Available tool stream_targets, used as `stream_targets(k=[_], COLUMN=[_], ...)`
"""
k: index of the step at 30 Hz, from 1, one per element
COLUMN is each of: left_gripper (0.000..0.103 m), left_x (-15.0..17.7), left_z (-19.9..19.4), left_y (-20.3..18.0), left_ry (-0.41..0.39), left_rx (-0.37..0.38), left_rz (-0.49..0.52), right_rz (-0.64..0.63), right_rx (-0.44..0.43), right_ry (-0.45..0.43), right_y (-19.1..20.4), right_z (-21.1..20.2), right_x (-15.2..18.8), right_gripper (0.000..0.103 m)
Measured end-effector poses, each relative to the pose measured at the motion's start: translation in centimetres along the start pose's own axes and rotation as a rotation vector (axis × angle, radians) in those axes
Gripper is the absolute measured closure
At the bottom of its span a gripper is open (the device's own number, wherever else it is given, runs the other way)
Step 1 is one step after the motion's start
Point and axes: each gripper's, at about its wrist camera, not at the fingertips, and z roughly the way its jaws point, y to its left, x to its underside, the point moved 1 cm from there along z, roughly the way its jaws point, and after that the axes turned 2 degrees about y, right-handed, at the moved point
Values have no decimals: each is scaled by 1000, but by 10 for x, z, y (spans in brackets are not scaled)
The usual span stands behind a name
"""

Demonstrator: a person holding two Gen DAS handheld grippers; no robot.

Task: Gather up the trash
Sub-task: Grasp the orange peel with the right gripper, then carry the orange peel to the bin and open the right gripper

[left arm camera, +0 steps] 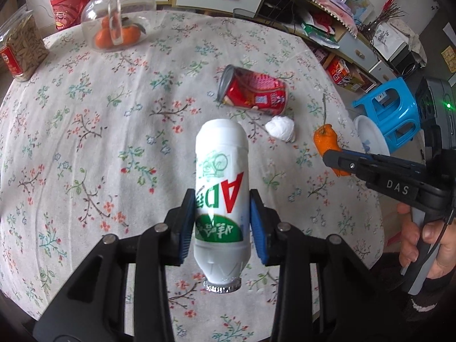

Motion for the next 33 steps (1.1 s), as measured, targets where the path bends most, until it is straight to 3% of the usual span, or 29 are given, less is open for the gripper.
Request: stream_targets(k=[16, 27, 31, 32, 33], left_gripper=[65, 65, 65, 65, 65], left_x=[-28, -39, -42, -44, -45], left_z=[19, 35, 41, 44, 46], left_y=[-64, -109, -127, -133, -138], left_ry=[-32, -36, -38, -35, -32], left_rx=[65, 110, 126, 129, 134], left_rz=[49, 87, 105, 111, 116], right_rz=[266, 501, 550, 560, 576], right_rx=[57, 129, 140, 139, 137], right_ry=[-106, -120, -118, -114, -107], right_y=[-140, -252, -276, -280, -285], right_z=[-76, -96, -95, -95, -95], right_x=[4, 27, 34, 36, 38], right_gripper=[86, 86, 83, 81, 72])
